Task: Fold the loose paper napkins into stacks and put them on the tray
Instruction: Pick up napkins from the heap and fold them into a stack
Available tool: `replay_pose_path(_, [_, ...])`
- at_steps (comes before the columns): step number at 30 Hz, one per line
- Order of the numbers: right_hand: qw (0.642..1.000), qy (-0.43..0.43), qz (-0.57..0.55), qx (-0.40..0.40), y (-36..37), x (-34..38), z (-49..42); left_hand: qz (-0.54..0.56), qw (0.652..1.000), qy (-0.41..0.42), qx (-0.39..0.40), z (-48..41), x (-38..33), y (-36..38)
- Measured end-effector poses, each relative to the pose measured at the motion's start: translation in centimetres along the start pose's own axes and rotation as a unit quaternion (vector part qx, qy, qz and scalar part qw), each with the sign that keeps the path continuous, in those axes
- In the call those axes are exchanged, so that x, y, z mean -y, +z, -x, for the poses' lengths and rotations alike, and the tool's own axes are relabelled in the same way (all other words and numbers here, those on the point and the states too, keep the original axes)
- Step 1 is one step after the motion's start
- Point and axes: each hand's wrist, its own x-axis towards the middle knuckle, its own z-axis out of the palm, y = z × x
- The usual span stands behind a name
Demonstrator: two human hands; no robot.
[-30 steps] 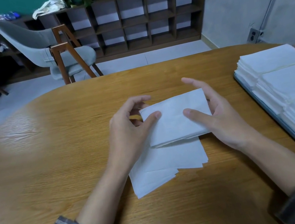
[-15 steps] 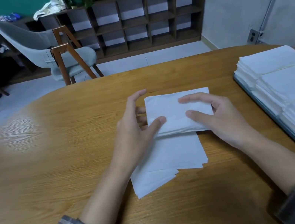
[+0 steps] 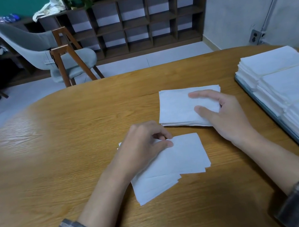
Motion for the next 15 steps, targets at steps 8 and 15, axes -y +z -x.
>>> replay_pose_path(8, [0.999,0.011,-0.044,0.008,0.0,0.6,0.2,0.026,0.998,0.050,-0.024,0.2,-0.8,-0.7])
replay_pose_path(15, [0.991,0.021,-0.119,0.059,-0.1,1.3,0.4,0.131,0.985,0.045,-0.104,0.1,-1.4,-1.3])
